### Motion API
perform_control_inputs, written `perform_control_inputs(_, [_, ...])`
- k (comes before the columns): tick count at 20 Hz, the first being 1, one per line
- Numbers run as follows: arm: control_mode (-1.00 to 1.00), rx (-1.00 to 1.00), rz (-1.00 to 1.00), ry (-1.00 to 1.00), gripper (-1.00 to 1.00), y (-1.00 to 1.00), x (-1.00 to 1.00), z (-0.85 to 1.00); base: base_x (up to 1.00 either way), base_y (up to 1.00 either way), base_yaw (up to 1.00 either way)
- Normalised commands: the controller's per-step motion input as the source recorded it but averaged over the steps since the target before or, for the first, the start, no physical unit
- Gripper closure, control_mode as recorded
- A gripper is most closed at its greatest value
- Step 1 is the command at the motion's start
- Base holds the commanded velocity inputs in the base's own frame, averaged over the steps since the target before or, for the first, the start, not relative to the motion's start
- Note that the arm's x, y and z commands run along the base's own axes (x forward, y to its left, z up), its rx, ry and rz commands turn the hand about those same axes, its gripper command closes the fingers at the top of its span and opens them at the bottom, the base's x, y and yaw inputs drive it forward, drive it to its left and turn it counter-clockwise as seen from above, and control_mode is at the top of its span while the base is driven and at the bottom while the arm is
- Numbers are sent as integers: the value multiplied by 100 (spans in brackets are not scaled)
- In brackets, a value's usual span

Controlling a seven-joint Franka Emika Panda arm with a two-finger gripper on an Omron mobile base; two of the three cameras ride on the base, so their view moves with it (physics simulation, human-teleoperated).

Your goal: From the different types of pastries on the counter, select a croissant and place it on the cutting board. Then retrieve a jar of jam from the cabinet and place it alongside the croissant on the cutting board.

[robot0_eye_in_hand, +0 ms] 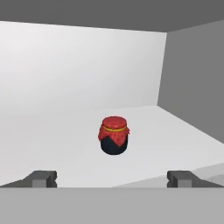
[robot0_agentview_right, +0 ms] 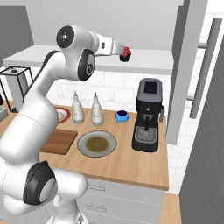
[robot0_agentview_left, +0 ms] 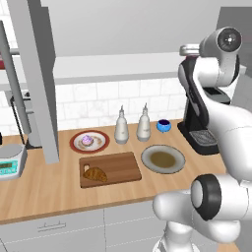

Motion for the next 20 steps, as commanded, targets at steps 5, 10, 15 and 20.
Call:
perform_control_inputs(5, [-100, 0, 0, 0, -100, -5, 14, -15, 0, 0, 0])
perform_control_inputs(10, [-100, 0, 0, 0, -100, -8, 10, -7, 0, 0, 0])
perform_control_inputs(15, [-100, 0, 0, 0, -100, -8, 23, -3, 0, 0, 0])
perform_control_inputs(20, [-100, 0, 0, 0, -100, -5, 26, -4, 0, 0, 0])
